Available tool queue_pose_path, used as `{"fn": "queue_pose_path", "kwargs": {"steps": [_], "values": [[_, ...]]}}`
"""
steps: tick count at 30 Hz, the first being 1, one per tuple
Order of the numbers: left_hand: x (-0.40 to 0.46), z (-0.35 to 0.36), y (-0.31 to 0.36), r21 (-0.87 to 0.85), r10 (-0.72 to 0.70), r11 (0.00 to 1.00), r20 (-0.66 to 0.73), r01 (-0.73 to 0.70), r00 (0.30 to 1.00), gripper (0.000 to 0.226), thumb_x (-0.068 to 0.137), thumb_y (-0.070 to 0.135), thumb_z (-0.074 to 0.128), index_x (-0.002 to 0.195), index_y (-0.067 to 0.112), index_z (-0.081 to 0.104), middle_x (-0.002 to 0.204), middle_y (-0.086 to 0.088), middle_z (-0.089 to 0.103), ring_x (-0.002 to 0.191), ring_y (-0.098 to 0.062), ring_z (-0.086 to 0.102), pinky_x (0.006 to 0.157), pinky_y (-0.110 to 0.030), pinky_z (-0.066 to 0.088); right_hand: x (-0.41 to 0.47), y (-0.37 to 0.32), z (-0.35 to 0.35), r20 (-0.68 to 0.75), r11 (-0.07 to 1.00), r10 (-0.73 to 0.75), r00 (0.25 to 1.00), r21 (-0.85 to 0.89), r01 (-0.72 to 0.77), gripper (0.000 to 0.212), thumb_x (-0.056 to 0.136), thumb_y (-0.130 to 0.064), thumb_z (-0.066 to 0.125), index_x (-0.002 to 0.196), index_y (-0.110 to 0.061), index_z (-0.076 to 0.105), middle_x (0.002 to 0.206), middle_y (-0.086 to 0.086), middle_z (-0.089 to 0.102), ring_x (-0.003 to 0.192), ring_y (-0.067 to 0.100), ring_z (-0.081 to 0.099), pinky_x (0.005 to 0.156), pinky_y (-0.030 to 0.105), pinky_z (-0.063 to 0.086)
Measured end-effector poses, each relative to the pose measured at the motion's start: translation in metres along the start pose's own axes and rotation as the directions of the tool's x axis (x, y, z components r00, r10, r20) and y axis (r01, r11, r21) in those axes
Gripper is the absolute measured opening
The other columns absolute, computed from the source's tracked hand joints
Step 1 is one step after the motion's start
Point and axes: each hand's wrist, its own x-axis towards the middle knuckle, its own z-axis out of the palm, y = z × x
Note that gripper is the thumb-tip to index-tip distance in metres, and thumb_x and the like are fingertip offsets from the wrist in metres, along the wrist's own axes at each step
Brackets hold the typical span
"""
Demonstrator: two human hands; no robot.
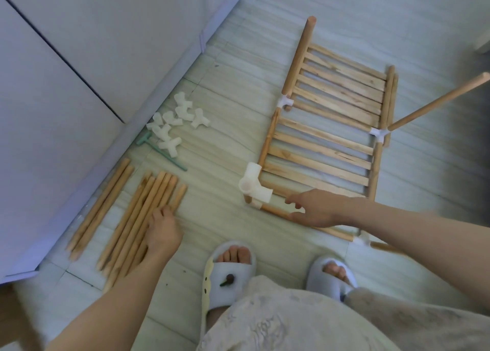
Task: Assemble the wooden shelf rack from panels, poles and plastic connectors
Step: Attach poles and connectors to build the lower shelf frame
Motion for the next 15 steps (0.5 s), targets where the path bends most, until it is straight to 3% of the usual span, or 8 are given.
{"fn": "queue_pose_path", "kwargs": {"steps": [5,9,12,15], "values": [[0.01,0.01,-0.004,0.061,0.111,0.992,-0.001,-0.11,0.994,0.029,0.098,0.015,0.04,0.123,0.003,0.046,0.123,-0.019,0.05,0.107,-0.035,0.051,0.084,-0.042,0.046,0.003,0.002,0.003,0.021,1.0,0.011,1.0,-0.011,-0.011,0.05,0.099,-0.04,0.038,0.143,-0.019,0.033,0.139,0.003,0.048,0.127,0.023,0.043,0.1,0.028,0.032],[0.009,-0.001,0.007,-0.14,0.199,0.971,0.008,-0.196,0.98,0.033,0.097,0.02,0.044,0.127,0.006,0.048,0.113,-0.018,0.057,0.096,-0.034,0.056,0.079,-0.039,0.047,-0.004,0.004,-0.006,-0.004,0.998,0.045,0.999,-0.043,-0.045,0.048,0.098,-0.041,0.037,0.141,-0.018,0.038,0.134,0.004,0.052,0.124,0.025,0.045,0.098,0.03,0.035],[0.003,-0.026,0.024,-0.342,0.3,0.885,-0.101,-0.316,0.949,0.024,0.093,0.012,0.053,0.115,0.002,0.055,0.091,-0.014,0.06,0.078,-0.026,0.055,0.071,-0.035,0.044,-0.016,0.001,-0.019,-0.026,0.994,0.083,0.996,-0.064,-0.085,0.044,0.099,-0.039,0.036,0.135,-0.016,0.045,0.131,0.006,0.054,0.119,0.026,0.048,0.097,0.033,0.038],[-0.008,-0.062,0.043,-0.485,0.328,0.794,-0.167,-0.367,0.93,0.014,0.096,0.015,0.047,0.108,0.014,0.055,0.08,-0.005,0.057,0.068,-0.018,0.052,0.061,-0.031,0.039,-0.035,-0.008,-0.033,-0.095,0.994,0.091,0.991,-0.057,-0.097,0.042,0.1,-0.036,0.036,0.124,-0.008,0.056,0.124,0.01,0.058,0.113,0.029,0.052,0.097,0.037,0.041]]}}
